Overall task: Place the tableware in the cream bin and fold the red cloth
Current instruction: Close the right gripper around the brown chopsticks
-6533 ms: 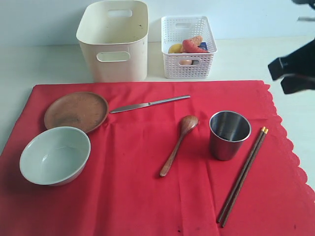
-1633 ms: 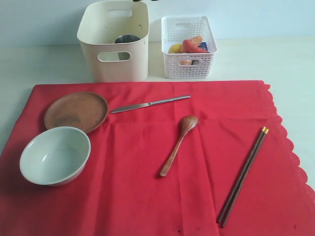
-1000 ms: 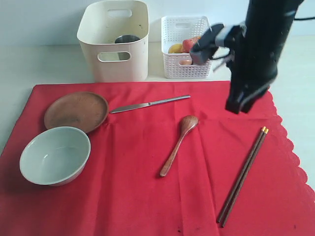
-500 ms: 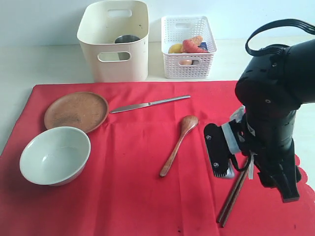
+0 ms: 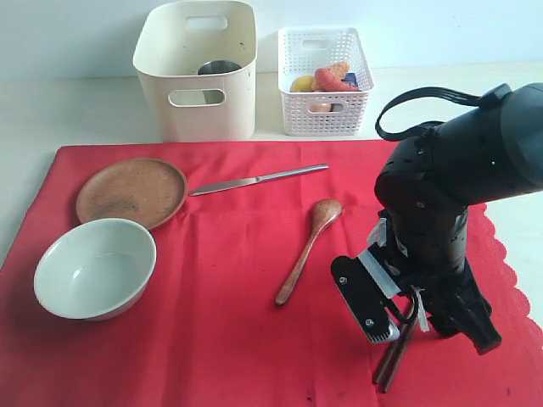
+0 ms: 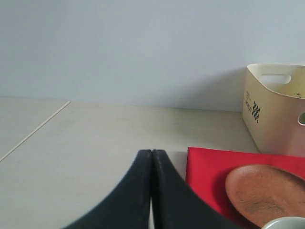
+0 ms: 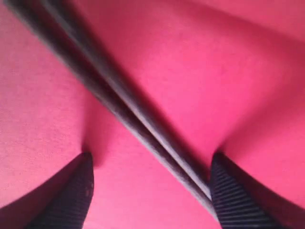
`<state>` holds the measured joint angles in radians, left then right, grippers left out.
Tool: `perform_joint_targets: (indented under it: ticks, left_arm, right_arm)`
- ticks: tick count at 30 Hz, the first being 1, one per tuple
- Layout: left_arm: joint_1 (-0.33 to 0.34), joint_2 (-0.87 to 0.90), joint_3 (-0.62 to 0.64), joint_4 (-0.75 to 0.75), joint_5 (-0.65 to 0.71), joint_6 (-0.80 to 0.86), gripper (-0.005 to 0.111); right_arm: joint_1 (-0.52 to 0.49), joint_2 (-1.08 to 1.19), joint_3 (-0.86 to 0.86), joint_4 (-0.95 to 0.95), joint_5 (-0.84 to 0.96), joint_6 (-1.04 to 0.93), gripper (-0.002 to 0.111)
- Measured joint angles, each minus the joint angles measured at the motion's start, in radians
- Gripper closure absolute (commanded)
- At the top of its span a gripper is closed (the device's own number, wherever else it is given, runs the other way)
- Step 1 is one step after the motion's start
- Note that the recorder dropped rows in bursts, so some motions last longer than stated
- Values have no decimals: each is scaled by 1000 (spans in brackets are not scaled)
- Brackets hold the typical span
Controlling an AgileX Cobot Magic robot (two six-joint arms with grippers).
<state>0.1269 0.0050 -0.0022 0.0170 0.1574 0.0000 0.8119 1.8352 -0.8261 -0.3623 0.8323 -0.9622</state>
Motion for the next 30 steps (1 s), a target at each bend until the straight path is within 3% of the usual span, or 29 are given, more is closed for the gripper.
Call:
perform_joint_targets:
  ticks: [3, 8, 13, 30]
  left_arm:
    - [0, 0, 0, 0, 0, 0, 106]
    - [0, 0, 0, 0, 0, 0, 106]
    - [0, 0, 0, 0, 0, 0, 106]
    - [0, 0, 0, 0, 0, 0, 106]
  right_arm:
    - [0, 2, 0, -4, -18, 0, 56]
    - [0, 4, -2, -20, -41, -2, 87]
    - [0, 6, -4, -22, -44, -2, 106]
    - [0, -75, -4, 17, -51, 41, 108]
